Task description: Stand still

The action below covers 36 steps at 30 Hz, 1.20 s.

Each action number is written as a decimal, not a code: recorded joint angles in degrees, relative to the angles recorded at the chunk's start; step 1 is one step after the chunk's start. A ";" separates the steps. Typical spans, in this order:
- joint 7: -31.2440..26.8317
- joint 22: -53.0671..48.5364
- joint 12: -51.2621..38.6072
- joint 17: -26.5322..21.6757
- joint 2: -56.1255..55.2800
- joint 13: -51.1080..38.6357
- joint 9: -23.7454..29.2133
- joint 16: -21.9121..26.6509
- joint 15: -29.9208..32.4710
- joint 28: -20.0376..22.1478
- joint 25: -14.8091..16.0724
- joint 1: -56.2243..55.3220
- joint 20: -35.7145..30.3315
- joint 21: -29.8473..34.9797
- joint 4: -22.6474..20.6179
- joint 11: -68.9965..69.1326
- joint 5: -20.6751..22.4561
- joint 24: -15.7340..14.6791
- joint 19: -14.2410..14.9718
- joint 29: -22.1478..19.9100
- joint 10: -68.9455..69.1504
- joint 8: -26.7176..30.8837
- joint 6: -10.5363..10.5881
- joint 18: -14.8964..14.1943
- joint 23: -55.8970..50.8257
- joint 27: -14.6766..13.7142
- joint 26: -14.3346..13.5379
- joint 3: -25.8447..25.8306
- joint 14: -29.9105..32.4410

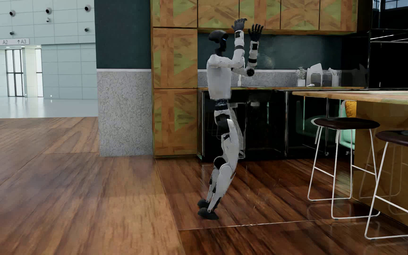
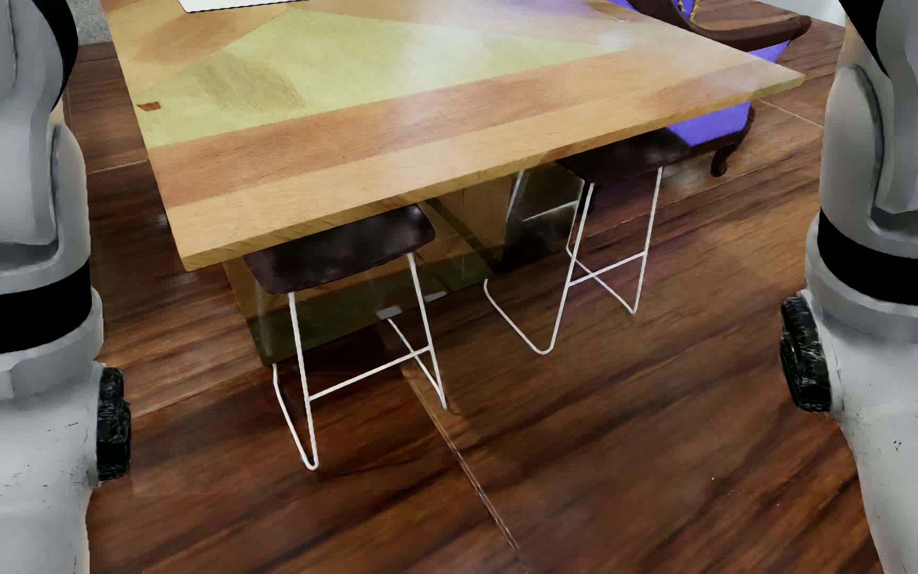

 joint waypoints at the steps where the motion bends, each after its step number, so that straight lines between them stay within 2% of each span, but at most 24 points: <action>1: 0.00 -0.94 -0.53 -0.14 -0.29 -0.26 0.27 0.03 -0.01 0.00 0.00 -0.37 -0.02 -0.28 0.08 0.22 0.07 0.00 0.00 0.00 0.75 0.00 0.21 0.00 0.23 0.00 0.00 -0.03 -0.79; 4: 0.00 -4.86 -1.58 -0.59 -0.43 0.36 0.21 -0.05 0.29 0.00 0.00 -0.15 2.33 -0.58 0.02 -0.05 -0.14 0.00 0.00 0.00 -1.07 0.00 0.69 0.00 -0.13 0.00 0.00 1.24 1.38; 8: 0.00 -10.38 -3.43 -1.05 -0.11 2.46 2.18 0.14 0.52 0.00 0.00 -0.67 3.70 -1.52 0.02 0.24 -0.20 0.00 0.00 0.00 1.93 0.00 0.90 0.00 -1.12 0.00 0.00 1.87 -1.72; 12: 0.00 -10.29 -3.71 -2.78 -1.23 4.78 1.13 -0.07 1.27 0.00 0.00 -1.13 3.16 -2.27 -0.32 -0.22 -0.63 0.00 0.00 0.00 -0.92 0.00 1.90 0.00 -1.41 0.00 0.00 2.77 1.65; 18: 0.00 -10.72 -3.61 -4.08 -1.23 7.96 1.20 0.04 2.23 0.00 0.00 -2.08 2.36 -3.81 -0.24 -0.24 -0.62 0.00 0.00 0.00 0.90 0.00 2.07 0.00 -2.48 0.00 0.00 2.94 -0.10; 19: 0.00 -11.33 -1.65 -4.84 -1.55 10.79 0.99 0.23 2.91 0.00 0.00 -2.49 2.65 -4.01 -0.21 -0.37 -0.54 0.00 0.00 0.00 1.05 0.00 2.04 0.00 -3.72 0.00 0.00 3.17 0.15; 21: 0.00 -13.76 7.93 -7.01 -2.04 21.94 0.24 0.70 3.98 0.00 0.00 -3.17 1.22 -3.46 -0.05 -0.64 -0.39 0.00 0.00 0.00 0.86 0.00 2.08 0.00 -8.16 0.00 0.00 3.38 0.81; 22: 0.00 -15.38 15.42 -7.94 -2.14 30.45 -0.12 1.08 4.49 0.00 0.00 -3.28 -0.97 -2.43 0.06 -0.85 -0.32 0.00 0.00 0.00 0.36 0.00 1.82 0.00 -10.55 0.00 0.00 3.35 1.56; 24: 0.00 -16.40 34.00 -8.32 -2.47 50.77 -0.70 1.08 5.15 0.00 0.00 -3.26 -9.17 3.83 0.40 -1.16 -0.06 0.00 0.00 0.00 -1.36 0.00 0.90 0.00 -11.87 0.00 0.00 3.35 4.16; 25: 0.00 -13.75 43.43 -7.67 -2.98 61.47 -0.90 0.08 5.59 0.00 0.00 -3.39 -13.72 7.57 0.58 -1.23 0.17 0.00 0.00 0.00 -2.18 0.00 0.40 0.00 -9.50 0.00 0.00 3.66 5.89; 27: 0.00 -2.19 60.47 -4.25 -4.66 78.93 -1.22 -3.62 7.12 0.00 0.00 -4.08 -19.24 13.05 0.99 -1.05 0.64 0.00 0.00 0.00 -3.18 0.00 -0.57 0.00 2.48 0.00 0.00 4.32 9.15; 29: 0.00 13.77 71.10 0.07 -6.17 88.88 -0.98 -7.39 8.38 0.00 0.00 -4.52 -21.12 16.32 1.57 -0.48 1.15 0.00 0.00 0.00 -3.89 0.00 -1.64 0.00 18.96 0.00 0.00 4.60 12.02; 32: 0.00 36.33 76.11 2.63 -9.33 92.63 0.34 -10.51 10.78 0.00 0.00 -5.39 -24.63 20.85 2.49 1.22 1.85 0.00 0.00 0.00 -5.09 0.00 -1.87 0.00 39.80 0.00 0.00 5.48 17.51; 34: 0.00 48.21 75.30 2.87 -11.74 91.43 0.70 -10.57 11.04 0.00 0.00 -6.62 -30.48 25.20 2.94 2.78 1.71 0.00 0.00 0.00 -5.36 0.00 -1.71 0.00 50.81 0.00 0.00 5.57 19.73; 36: 0.00 57.30 73.82 2.74 -12.92 89.80 1.26 -10.43 8.70 0.00 0.00 -6.99 -36.41 28.82 3.22 4.23 1.59 0.00 0.00 0.00 -5.74 0.00 -1.47 0.00 59.10 0.00 0.00 5.56 20.98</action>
